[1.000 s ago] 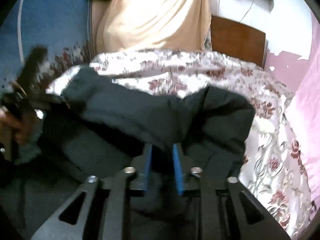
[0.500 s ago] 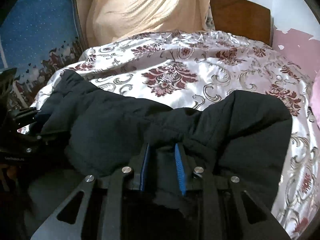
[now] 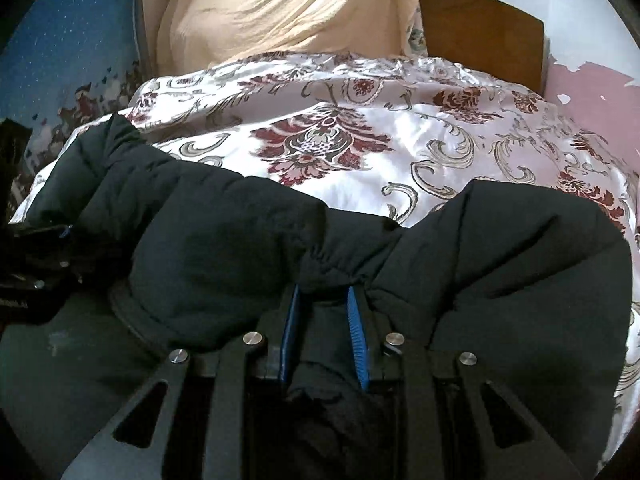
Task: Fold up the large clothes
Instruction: 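Lower the folded hem onto the collar and open both tools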
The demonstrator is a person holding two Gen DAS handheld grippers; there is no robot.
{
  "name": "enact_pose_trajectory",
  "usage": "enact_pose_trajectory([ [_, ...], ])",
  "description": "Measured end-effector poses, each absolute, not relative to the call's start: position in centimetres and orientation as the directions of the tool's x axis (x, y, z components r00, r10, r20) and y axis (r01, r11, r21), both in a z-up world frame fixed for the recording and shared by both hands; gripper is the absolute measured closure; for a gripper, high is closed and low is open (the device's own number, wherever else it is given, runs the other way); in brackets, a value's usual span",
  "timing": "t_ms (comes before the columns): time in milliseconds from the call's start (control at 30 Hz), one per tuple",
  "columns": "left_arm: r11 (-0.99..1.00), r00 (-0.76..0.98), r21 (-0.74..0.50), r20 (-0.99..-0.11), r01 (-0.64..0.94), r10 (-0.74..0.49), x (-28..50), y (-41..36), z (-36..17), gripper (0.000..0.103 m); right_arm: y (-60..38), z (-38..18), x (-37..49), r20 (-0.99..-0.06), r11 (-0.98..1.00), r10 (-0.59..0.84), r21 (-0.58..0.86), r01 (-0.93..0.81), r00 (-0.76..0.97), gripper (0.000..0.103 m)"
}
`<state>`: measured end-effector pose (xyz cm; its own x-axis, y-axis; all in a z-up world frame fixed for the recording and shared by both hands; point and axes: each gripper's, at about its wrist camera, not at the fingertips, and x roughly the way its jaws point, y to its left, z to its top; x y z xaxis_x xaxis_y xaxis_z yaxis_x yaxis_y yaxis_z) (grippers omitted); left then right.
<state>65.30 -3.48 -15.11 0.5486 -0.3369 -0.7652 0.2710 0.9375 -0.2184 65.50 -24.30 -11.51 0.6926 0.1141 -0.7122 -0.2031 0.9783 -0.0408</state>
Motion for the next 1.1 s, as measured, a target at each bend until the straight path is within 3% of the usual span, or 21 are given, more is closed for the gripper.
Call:
enact_pose_trajectory([
  [200,0.907,0.562,-0.312,-0.712,0.284,-0.421,64.1,-1.9,-13.9,0.037,-23.8,-10.7,64.2,-0.670,0.977,0.092,-0.083,-0.198,0.736,0.078],
  [267,0.912,0.578,-0.320,-0.705,0.257,-0.411,62.7,-1.2,-13.1,0.036,-23.7,-9.5,62.7,-0.653,0.976,0.095,-0.089,-0.200,0.751,0.065],
  [300,0.922,0.593,-0.304,-0.706,0.241,-0.387,62.0,-1.0,-12.7,0.036,-23.9,-8.9,61.9,-0.646,0.976,0.112,-0.073,-0.207,0.755,0.047],
  [333,0.933,0.608,-0.278,-0.708,0.229,-0.360,61.3,-1.0,-12.4,0.033,-24.1,-8.5,61.3,-0.640,0.977,0.114,-0.066,-0.202,0.760,0.041],
  [433,0.961,0.640,-0.201,-0.716,0.192,-0.277,59.5,-1.3,-11.5,0.016,-24.8,-7.7,60.2,-0.650,0.978,0.137,-0.030,-0.205,0.747,0.040],
  [633,0.976,0.631,-0.177,-0.745,0.129,-0.219,58.0,-1.2,-10.2,0.014,-25.5,-6.4,57.8,-0.668,0.980,0.134,-0.020,-0.198,0.732,0.039],
  [700,0.973,0.641,-0.193,-0.734,0.123,-0.226,57.1,-1.1,-9.5,0.009,-25.7,-5.7,56.7,-0.663,0.980,0.138,-0.015,-0.196,0.736,0.034],
  [733,0.972,0.655,-0.200,-0.719,0.125,-0.232,56.3,-1.1,-8.9,0.001,-25.8,-5.5,56.4,-0.660,0.980,0.140,-0.011,-0.197,0.738,0.031],
  [1100,0.970,0.712,-0.194,-0.660,0.146,-0.239,48.8,-2.0,-4.6,0.000,-26.7,-1.2,48.1,-0.602,0.979,0.189,0.053,-0.197,0.776,0.012],
])
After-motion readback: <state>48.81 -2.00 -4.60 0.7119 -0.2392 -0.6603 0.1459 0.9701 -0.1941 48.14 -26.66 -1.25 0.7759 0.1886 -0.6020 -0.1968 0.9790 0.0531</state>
